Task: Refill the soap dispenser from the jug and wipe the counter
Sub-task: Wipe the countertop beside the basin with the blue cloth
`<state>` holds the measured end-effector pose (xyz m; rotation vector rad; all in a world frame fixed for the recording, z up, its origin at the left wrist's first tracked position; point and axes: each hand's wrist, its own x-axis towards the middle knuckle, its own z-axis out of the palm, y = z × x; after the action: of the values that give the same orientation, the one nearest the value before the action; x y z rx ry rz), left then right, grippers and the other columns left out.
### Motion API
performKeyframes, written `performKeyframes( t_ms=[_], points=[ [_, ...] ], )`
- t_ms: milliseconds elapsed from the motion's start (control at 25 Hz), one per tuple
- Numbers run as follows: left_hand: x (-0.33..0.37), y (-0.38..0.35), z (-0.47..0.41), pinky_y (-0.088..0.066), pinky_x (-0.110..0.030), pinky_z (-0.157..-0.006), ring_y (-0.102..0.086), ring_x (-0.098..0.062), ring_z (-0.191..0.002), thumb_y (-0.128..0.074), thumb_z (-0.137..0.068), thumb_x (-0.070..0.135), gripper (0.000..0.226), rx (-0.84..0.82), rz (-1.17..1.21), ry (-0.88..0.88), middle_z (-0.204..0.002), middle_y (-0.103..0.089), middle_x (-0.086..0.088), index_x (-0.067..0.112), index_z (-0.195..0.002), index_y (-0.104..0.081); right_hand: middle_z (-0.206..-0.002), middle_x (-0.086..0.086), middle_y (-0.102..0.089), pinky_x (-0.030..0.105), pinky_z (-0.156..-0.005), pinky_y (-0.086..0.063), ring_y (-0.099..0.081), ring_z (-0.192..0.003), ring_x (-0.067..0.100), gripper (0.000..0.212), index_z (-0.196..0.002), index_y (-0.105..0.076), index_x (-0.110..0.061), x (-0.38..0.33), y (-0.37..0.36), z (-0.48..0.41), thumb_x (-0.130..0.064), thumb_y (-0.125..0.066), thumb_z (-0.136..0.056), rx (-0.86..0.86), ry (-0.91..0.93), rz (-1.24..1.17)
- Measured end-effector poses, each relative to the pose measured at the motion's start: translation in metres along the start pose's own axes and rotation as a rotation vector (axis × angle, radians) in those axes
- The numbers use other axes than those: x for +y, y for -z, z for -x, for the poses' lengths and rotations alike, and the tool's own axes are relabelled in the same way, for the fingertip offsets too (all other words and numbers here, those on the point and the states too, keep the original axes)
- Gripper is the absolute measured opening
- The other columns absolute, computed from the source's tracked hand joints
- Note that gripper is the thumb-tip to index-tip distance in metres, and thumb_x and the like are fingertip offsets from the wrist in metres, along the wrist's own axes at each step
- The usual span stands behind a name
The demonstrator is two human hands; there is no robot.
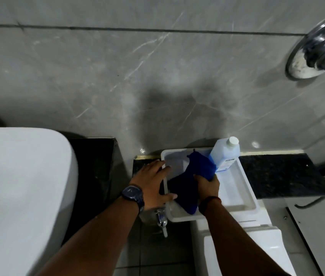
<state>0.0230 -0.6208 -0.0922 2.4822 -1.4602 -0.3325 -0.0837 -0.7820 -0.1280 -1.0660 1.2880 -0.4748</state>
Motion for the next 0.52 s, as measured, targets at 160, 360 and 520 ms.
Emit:
performKeyframes(
  t_ms=[160,360,520],
  points=[
    [0.019,0.041,0.054,-0.031,-0.039,-0.107,-0.029,-0.021,-0.134,-0.054,-0.071,0.069,0.083,0.102,0.139,-0.013,-0.148,-0.032,0.001,0.025,-0.138,-0.034,-0.116,0.016,-0.062,0.054,-0.094,-0.049,-0.059,-0.103,0.034,0.044,-0.117,-0.052,-0.017,-0.017,0.008,0.062,0.003,-0.062,-0.079,-0.068,0.188,-0.055],
    [0.040,0.095,0.173,-0.039,-0.037,-0.102,-0.048,-0.026,-0.119,-0.068,-0.070,0.054,0.070,0.270,0.268,-0.068,-0.131,-0.052,-0.007,0.015,-0.126,-0.052,-0.111,0.012,-0.066,0.050,-0.092,-0.050,-0.062,-0.100,0.032,0.033,-0.111,-0.058,-0.015,-0.011,0.012,0.196,-0.010,-0.068,-0.079,-0.041,0.195,-0.126],
    [0.016,0.113,0.291,-0.047,-0.038,-0.090,-0.055,-0.026,-0.105,-0.062,-0.071,0.055,0.059,0.259,0.227,-0.061,-0.117,-0.059,-0.005,0.021,-0.118,-0.055,-0.097,0.012,-0.069,0.038,-0.078,-0.053,-0.064,-0.085,0.028,0.012,-0.086,-0.063,-0.018,0.033,-0.013,0.314,-0.009,-0.065,-0.079,-0.008,0.191,-0.090]
  ],
)
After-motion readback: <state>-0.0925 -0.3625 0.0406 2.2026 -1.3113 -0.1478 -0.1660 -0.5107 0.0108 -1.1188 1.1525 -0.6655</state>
